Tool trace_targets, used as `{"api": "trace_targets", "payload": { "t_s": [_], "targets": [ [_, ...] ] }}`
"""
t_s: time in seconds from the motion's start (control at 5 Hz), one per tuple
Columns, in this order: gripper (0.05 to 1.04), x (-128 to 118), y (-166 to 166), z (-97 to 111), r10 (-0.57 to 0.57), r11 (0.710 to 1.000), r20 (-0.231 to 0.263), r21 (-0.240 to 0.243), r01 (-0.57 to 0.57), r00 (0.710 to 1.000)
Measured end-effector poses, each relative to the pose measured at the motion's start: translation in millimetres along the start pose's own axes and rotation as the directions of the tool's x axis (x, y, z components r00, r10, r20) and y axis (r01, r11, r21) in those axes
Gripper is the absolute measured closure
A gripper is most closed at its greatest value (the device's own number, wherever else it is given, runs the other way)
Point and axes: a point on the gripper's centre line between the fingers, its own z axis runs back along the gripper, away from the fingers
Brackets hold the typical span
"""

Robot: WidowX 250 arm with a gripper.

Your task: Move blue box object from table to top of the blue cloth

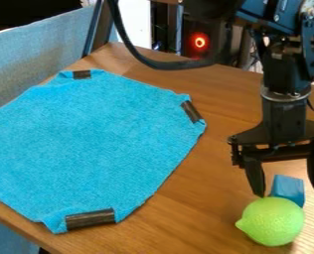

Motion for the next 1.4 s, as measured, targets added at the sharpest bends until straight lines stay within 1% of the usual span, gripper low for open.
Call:
{"api": "trace_targets", "payload": {
  "t_s": [0.2, 0.4, 0.6, 0.8, 1.0, 1.2, 1.4],
  "targets": [
    [0.091, 0, -2, -2, 0.006, 1.0, 0.007, 0.006, -0.006, 1.0],
    [0.091, 3, -2, -15, 0.0, 0.999, 0.016, 0.036, 0.0, 1.0],
    [0.137, 3, -4, -24, -0.017, 0.998, 0.026, 0.069, 0.015, 1.0],
    [0.418, 6, -5, -24, -0.001, 0.997, 0.032, 0.083, -0.001, 0.999],
    [0.508, 12, -1, -19, 0.02, 0.996, 0.007, 0.082, -0.021, 1.0],
    [0.508, 24, 6, -12, 0.06, 0.996, -0.014, 0.074, -0.059, 0.998],
    [0.508, 37, 19, 10, 0.121, 0.992, -0.036, 0.05, -0.119, 0.992]
  ]
}}
